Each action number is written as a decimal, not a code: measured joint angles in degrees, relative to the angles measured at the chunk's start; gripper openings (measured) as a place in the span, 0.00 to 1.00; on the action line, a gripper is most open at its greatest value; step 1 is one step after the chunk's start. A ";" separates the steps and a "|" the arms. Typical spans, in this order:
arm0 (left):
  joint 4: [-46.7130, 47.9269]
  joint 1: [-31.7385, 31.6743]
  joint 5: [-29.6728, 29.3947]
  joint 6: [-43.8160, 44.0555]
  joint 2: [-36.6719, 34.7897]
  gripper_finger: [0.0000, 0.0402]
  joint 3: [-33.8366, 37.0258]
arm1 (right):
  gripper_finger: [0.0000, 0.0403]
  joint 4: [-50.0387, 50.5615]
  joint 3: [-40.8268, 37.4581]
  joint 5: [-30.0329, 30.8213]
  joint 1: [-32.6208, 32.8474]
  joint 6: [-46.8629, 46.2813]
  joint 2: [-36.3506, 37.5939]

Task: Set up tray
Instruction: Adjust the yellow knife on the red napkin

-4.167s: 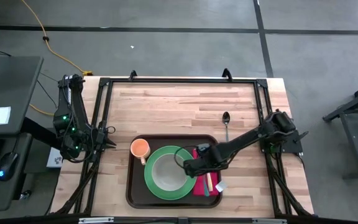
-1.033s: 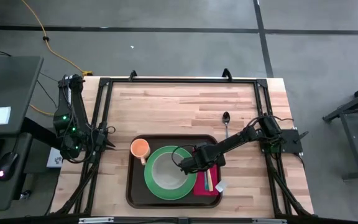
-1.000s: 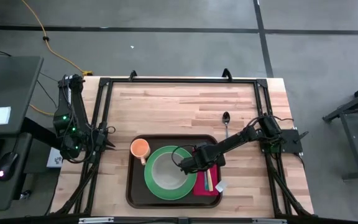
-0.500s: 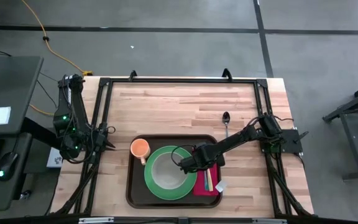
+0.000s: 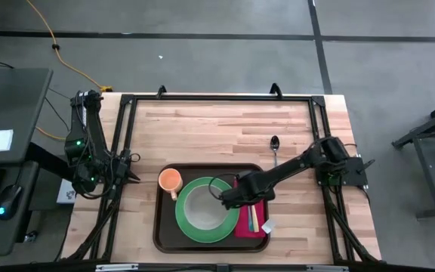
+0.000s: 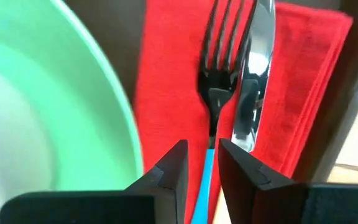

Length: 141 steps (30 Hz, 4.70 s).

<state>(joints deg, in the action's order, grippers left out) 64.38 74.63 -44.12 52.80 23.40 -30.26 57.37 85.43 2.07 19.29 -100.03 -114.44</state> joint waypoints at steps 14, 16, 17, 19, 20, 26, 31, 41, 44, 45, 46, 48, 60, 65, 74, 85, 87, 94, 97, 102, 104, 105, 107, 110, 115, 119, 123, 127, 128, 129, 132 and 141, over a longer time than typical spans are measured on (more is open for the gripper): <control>0.01 0.01 -0.04 -0.02 0.00 0.20 0.00 | 0.16 6.39 0.00 0.59 1.27 -1.21 5.32; 0.00 0.02 -0.04 -0.02 0.00 0.20 0.00 | 0.15 6.88 0.00 -0.17 1.84 -1.66 5.30; 0.00 0.01 -0.04 -0.02 0.00 0.20 0.00 | 0.15 7.06 0.00 -0.74 2.22 -1.84 5.30; 0.01 0.01 -0.04 -0.02 0.00 0.20 0.00 | 0.15 7.32 0.00 -2.12 3.18 -2.99 5.30; 0.00 0.02 -0.04 -0.02 0.00 0.20 0.00 | 0.15 7.33 -0.01 -2.74 3.72 -3.64 5.30; 0.02 0.01 -0.04 -0.02 0.00 0.20 0.00 | 0.15 7.44 -0.04 -4.14 6.61 -6.67 5.28; -0.02 0.02 -0.04 -0.02 0.00 0.20 0.00 | 0.15 3.72 -0.04 -3.71 6.62 -6.60 2.54; -1.84 0.01 0.00 -0.02 0.00 0.20 0.00 | 0.14 5.12 -0.07 -0.15 3.79 -4.04 0.34; -1.86 0.01 0.00 -0.02 0.00 0.20 0.00 | 0.14 6.03 -0.07 1.03 3.16 -3.41 -0.04; -1.86 0.01 0.00 -0.02 0.00 0.20 0.00 | 0.14 6.61 -0.07 1.02 2.91 -3.19 -0.10; -1.86 0.02 0.02 -0.02 0.00 0.20 0.00 | 0.14 7.16 -0.07 1.01 2.75 -3.10 -0.10; -1.85 0.01 0.04 -0.02 0.00 0.20 0.00 | 0.14 7.98 -0.07 1.06 2.43 -2.99 -0.10; -1.66 0.00 0.04 -0.02 0.00 0.20 0.00 | 0.14 6.65 -0.02 0.16 2.41 -2.72 -2.70; -1.66 0.01 0.04 -0.02 0.00 0.20 0.00 | 0.14 6.85 -0.02 0.75 1.93 -2.25 -2.90; -1.73 0.00 0.04 -0.02 0.00 0.20 0.00 | 0.14 6.01 -0.02 1.44 0.89 -0.36 -2.90; -1.75 0.00 0.04 -0.02 0.00 0.20 0.00 | 0.14 5.59 -0.02 -0.27 0.55 0.02 -4.69; -1.75 0.01 0.04 -0.02 0.00 0.20 0.00 | 0.14 5.57 -0.02 -0.10 0.55 0.02 -4.69; -1.75 0.00 0.04 -0.02 0.00 0.20 0.00 | 0.14 5.35 -0.02 -1.37 0.53 0.01 -4.71; -1.70 0.02 0.04 -0.02 0.00 0.20 0.00 | 0.14 5.61 -0.02 -2.28 0.53 -0.07 -4.71; -1.70 0.01 0.04 -0.02 0.00 0.20 0.00 | 0.14 6.55 -0.01 -2.63 0.14 -0.11 -4.71; -1.70 0.00 0.02 -0.02 0.00 0.20 0.00 | 0.14 7.10 0.00 -2.45 -0.13 -0.02 -4.73; -1.70 0.00 0.04 -0.02 0.00 0.20 0.00 | 0.14 7.38 0.00 -2.43 -0.17 -0.02 -4.73; -1.73 0.00 0.02 -0.02 0.00 0.20 0.00 | 0.14 7.88 0.00 -1.93 -0.37 -0.02 -4.75; -1.73 0.01 0.02 -0.02 0.00 0.20 0.00 | 0.14 8.12 0.00 -1.93 -0.54 -0.02 -4.78; -1.75 0.02 0.02 -0.02 0.00 0.20 0.00 | 0.14 7.82 0.00 -2.49 -0.54 -0.02 -4.78; -1.73 0.02 0.02 -0.02 0.00 0.20 0.00 | 0.14 7.69 0.00 -2.72 -0.54 -0.09 -4.78; -1.73 0.00 0.02 -0.02 0.00 0.20 0.00 | 0.14 7.52 0.00 -2.80 -0.58 -0.20 -4.78; -1.73 0.02 0.02 -0.02 0.00 0.20 0.00 | 0.13 7.53 -0.02 -2.97 -0.79 -0.20 -4.78; -1.73 0.02 0.02 -0.02 0.00 0.20 0.00 | 0.13 7.53 -0.01 -3.02 -0.85 -0.20 -4.78; -1.73 0.01 0.02 -0.02 0.00 0.20 0.00 | 0.12 7.53 0.00 -3.07 -0.89 -0.20 -4.78; -1.73 0.02 0.02 -0.02 0.00 0.20 0.00 | 0.11 7.58 -0.02 -3.08 -0.89 -0.11 -4.78; -1.70 0.00 0.02 -0.02 0.00 0.20 0.00 | 0.08 7.73 -0.02 -3.25 -0.89 0.02 -4.78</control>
<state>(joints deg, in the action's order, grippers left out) 62.67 74.63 -44.10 52.77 23.40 -30.26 65.10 85.41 -1.18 18.39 -100.01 -119.22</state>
